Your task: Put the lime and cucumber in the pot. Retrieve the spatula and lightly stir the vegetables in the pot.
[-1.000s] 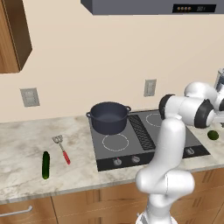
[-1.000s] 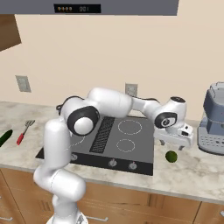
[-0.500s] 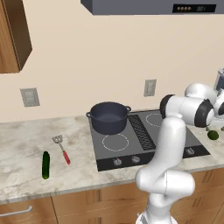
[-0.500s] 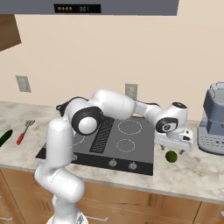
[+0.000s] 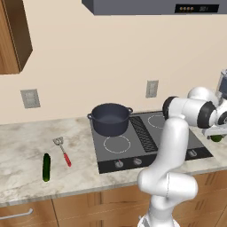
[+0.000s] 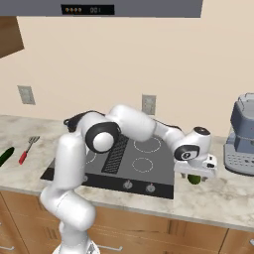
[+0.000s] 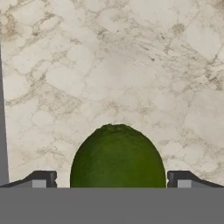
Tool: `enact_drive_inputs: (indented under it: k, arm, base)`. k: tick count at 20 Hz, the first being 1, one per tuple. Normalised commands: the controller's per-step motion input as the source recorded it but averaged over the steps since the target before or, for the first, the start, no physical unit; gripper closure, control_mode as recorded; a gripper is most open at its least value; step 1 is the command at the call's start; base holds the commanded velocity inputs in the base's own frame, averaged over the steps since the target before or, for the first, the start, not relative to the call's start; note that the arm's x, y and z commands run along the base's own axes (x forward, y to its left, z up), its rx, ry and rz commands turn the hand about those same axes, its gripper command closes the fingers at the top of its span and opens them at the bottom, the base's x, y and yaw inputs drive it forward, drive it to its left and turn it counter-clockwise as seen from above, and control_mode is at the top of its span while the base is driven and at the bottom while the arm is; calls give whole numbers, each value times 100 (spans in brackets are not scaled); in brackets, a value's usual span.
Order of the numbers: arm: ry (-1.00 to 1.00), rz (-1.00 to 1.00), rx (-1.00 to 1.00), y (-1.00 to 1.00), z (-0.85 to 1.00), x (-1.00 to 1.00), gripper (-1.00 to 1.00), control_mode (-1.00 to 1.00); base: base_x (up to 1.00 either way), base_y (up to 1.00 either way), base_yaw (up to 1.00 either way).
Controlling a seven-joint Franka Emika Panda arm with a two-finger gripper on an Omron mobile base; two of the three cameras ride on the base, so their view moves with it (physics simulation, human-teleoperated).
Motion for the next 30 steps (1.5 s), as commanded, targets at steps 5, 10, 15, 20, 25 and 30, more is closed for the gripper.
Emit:
enact_drive_inputs:
  k: [5, 10, 15, 20, 25, 30]
  arm:
    - [0, 1, 0, 0, -2, 0, 100, -100]
    - [0, 0, 0, 0, 0, -2, 100, -100]
    - [-8, 0, 1, 25, 51, -14, 100, -100]
    - [-25, 0, 3, 73, 99, -21, 100, -100]
    - [-14, 0, 0, 100, 91, 5, 100, -100]
    - [-17, -1, 0, 100, 76, 10, 100, -100]
  base:
    - [0, 0, 0]
    - [0, 0, 0]
    - [0, 0, 0]
    - [0, 0, 0]
    - [0, 0, 0]
    - [0, 0, 0]
